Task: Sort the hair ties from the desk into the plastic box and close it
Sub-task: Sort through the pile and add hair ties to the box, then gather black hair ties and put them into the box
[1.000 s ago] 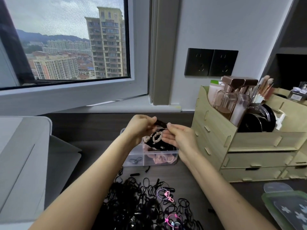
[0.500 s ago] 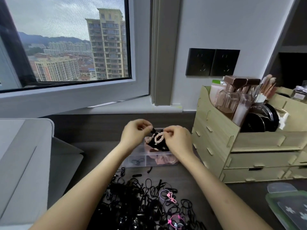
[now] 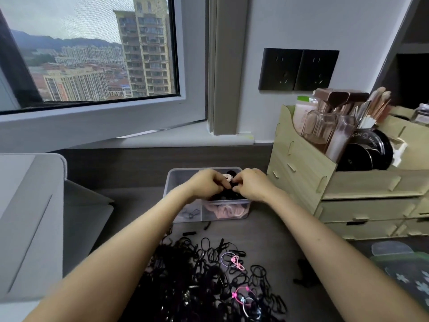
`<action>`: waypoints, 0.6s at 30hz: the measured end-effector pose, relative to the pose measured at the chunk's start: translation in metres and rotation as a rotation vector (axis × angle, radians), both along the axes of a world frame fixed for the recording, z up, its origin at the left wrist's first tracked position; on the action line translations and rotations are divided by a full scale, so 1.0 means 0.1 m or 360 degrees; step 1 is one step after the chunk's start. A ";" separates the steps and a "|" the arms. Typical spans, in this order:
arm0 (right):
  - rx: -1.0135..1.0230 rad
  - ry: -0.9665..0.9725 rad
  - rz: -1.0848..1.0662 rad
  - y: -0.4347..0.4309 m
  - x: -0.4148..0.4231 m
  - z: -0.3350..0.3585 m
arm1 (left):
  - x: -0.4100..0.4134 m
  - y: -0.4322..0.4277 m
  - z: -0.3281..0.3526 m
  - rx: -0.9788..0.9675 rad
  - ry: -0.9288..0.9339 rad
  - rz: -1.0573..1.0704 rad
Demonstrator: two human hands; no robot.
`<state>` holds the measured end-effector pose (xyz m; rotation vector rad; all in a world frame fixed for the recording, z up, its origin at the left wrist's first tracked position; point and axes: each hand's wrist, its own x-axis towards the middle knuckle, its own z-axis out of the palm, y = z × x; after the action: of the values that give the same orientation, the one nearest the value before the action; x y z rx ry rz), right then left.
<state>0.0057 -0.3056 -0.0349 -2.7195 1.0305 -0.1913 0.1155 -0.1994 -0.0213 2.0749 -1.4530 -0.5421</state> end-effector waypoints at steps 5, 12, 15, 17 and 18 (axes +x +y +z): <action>-0.0228 -0.0225 -0.0014 0.22 -0.24 0.16 | 0.00 0.19 0.11 -0.0142 0.0088 0.0100; 0.0095 0.0283 0.0089 0.90 -1.22 0.21 | -0.23 0.93 0.23 -0.0149 -0.0285 0.0114; 0.0047 0.0542 -0.0021 1.03 -1.56 0.02 | -0.38 1.41 0.15 -0.0100 -0.0378 0.0090; 0.0019 0.0510 -0.0040 1.10 -1.68 -0.09 | -0.44 1.70 0.07 -0.0078 -0.0462 0.0115; 0.0010 0.0469 -0.0020 1.17 -1.72 -0.12 | -0.46 1.83 0.03 -0.0054 -0.0496 0.0128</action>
<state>-0.1664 -0.1890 -0.0468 -2.7923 1.1184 0.2177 0.0694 -0.0167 -0.0179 2.2539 -1.5257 -0.1651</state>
